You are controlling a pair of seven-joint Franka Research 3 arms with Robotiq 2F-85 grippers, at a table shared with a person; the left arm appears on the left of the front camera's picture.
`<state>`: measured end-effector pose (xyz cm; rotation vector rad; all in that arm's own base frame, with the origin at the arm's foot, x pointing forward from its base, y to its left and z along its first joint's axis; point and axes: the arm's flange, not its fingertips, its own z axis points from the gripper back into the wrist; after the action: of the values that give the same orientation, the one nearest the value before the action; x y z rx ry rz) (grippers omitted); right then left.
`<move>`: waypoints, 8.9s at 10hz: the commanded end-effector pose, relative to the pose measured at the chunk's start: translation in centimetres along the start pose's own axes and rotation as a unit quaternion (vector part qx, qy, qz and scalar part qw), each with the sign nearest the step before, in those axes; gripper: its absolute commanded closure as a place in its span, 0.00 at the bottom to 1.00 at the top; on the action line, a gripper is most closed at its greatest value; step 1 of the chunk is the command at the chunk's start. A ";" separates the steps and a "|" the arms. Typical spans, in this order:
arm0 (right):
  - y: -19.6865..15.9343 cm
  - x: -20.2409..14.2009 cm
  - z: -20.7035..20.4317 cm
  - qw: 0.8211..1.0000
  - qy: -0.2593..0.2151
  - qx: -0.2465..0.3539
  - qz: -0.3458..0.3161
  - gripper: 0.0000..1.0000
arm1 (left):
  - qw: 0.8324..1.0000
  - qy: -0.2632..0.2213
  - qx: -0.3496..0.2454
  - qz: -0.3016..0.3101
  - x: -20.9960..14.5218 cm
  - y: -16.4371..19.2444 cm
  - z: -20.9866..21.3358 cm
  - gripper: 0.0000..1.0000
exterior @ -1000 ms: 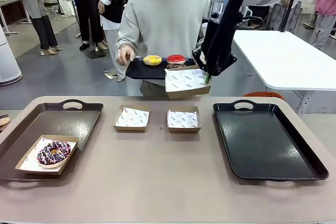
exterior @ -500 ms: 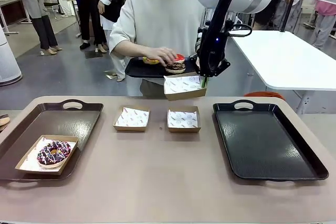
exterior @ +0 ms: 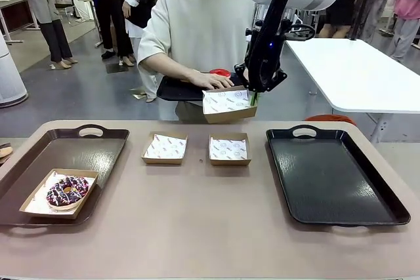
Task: Individually package the donuts and arrange them on the tray.
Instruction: Place the picked Paper togo box on the Handle tray while simultaneously picking up another Paper togo box from the table with the other hand.
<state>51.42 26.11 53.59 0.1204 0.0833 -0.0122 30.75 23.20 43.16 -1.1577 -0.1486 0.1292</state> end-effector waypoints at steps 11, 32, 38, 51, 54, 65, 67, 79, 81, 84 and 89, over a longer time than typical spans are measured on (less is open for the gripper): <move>-0.4 -0.3 -0.3 1.000 0.000 -0.002 -0.002 1.00 | 1.000 -0.006 -0.011 -0.009 -0.5 -0.1 -0.1 0.00; -21.3 -6.6 -0.3 0.999 -0.050 0.016 -0.003 0.99 | 0.963 0.087 0.245 -0.076 8.7 -19.2 -12.3 0.00; -24.3 -7.7 -8.1 1.000 0.003 0.021 -0.016 0.99 | 0.922 0.101 0.360 -0.102 13.6 -20.3 -27.3 0.00; -24.3 -8.1 -10.2 0.999 0.031 0.001 -0.026 0.99 | 0.836 0.048 0.524 -0.155 17.3 -12.7 -47.6 0.00; -24.3 -8.1 -10.2 0.999 0.031 0.001 -0.026 0.99 | 0.843 0.060 0.510 -0.161 17.1 -12.1 -47.3 0.00; -24.3 -8.7 -10.9 0.999 0.014 -0.009 -0.035 0.99 | 0.844 0.063 0.510 -0.155 17.2 -11.6 -47.6 0.00; -24.4 -9.6 -11.5 0.998 -0.025 -0.033 -0.039 0.99 | 0.837 0.060 0.520 -0.157 17.1 -11.4 -48.2 0.00; -24.9 -8.7 -15.8 0.999 -0.030 -0.017 -0.037 0.99 | 0.847 0.039 0.525 -0.079 19.5 -8.6 -51.5 0.00; -24.8 -8.7 -15.9 0.999 -0.025 -0.014 -0.032 0.73 | 0.851 0.035 0.517 -0.087 19.3 -8.9 -51.3 0.38; -24.9 -8.6 -15.9 0.999 -0.016 -0.010 -0.032 0.00 | 0.852 0.029 0.516 -0.082 19.2 -9.7 -50.6 1.00; -25.0 -8.5 -15.5 0.999 -0.015 -0.002 -0.036 0.00 | 0.854 0.030 0.514 -0.073 19.2 -10.0 -50.1 1.00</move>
<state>40.94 3.12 35.65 0.0806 0.0510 -0.0807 59.45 -22.36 33.21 -0.0705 -0.1025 -0.0128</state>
